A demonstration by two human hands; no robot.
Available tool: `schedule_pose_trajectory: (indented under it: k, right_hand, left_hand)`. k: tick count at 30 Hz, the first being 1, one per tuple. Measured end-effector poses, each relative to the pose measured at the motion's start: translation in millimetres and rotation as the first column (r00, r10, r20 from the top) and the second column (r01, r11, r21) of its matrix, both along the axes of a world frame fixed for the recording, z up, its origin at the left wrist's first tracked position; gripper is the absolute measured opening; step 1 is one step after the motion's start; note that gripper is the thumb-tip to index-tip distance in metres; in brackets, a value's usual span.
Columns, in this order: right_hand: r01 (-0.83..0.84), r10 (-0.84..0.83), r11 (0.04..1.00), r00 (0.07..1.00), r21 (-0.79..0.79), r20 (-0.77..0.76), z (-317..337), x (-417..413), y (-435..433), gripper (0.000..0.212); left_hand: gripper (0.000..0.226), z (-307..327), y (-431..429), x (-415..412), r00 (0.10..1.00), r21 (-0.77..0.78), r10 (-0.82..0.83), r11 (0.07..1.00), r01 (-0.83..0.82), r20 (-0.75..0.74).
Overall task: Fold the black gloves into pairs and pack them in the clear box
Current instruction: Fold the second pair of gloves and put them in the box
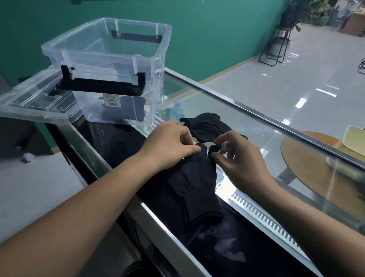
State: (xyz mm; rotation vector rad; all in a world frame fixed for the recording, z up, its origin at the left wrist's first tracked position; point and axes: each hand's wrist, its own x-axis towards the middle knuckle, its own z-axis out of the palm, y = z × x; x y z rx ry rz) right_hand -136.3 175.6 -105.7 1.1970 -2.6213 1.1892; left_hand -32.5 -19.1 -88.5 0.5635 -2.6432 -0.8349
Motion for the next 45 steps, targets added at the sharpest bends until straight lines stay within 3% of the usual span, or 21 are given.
schedule_pose_trajectory:
  k: [8, 12, 16, 20, 24, 26, 34, 41, 45]
  right_hand:
    - [-0.008, 0.008, 1.0, 1.0, 0.01, -0.001, -0.2, 0.2, -0.2, 0.021]
    - [-0.01, 0.01, 1.0, 1.0, 0.017, -0.006, 0.4, 0.0, 0.1, 0.021]
    - [-0.007, 0.008, 1.0, 1.0, 0.031, -0.01, 1.3, 0.9, -0.1, 0.022]
    - [0.005, -0.005, 1.0, 1.0, 0.03, 0.002, 1.8, 1.4, 0.2, 0.023]
    - [0.014, -0.013, 1.0, 1.0, -0.023, 0.014, 5.1, 5.0, 2.9, 0.018]
    - [-0.003, 0.002, 0.998, 1.0, -0.067, -0.025, 8.2, 8.0, 6.6, 0.015]
    - [-0.433, 0.432, 0.9, 0.877, 0.043, -0.211, 21.4, 37.2, 30.4, 0.009]
    - [-0.545, 0.563, 0.825, 0.815, 0.149, -0.134, 14.9, 47.1, 51.9, 0.009]
    - [-0.573, 0.609, 0.784, 0.785, 0.239, -0.116, 19.5, 45.6, 48.9, 0.026]
  left_hand:
    - [0.017, 12.8, -2.1, -17.4, 0.987, 0.056, -0.049, 0.998, 0.041, 0.152]
    - [0.013, 11.3, -2.9, -22.0, 0.99, 0.123, -0.037, 0.992, 0.02, 0.137]
    - [0.016, 6.9, 1.0, -20.1, 0.996, 0.12, -0.04, 0.992, 0.031, 0.075]
    - [0.027, 3.7, 6.2, -11.5, 0.997, 0.153, 0.026, 0.988, -0.014, -0.079]
    - [0.008, 6.8, 11.1, 7.0, 0.982, 0.053, -0.005, 0.998, 0.016, -0.188]
    - [0.01, 7.0, 14.0, 23.1, 0.975, 0.0, -0.062, 0.998, 0.063, -0.212]
    - [0.013, 0.7, 39.5, 87.8, 0.93, -0.007, -0.338, 0.94, 0.341, -0.143]
    - [0.047, -3.5, 43.9, 104.2, 0.893, -0.106, -0.451, 0.888, 0.447, -0.016]
    - [0.036, -7.3, 48.0, 107.7, 0.903, -0.141, -0.419, 0.904, 0.405, -0.094]
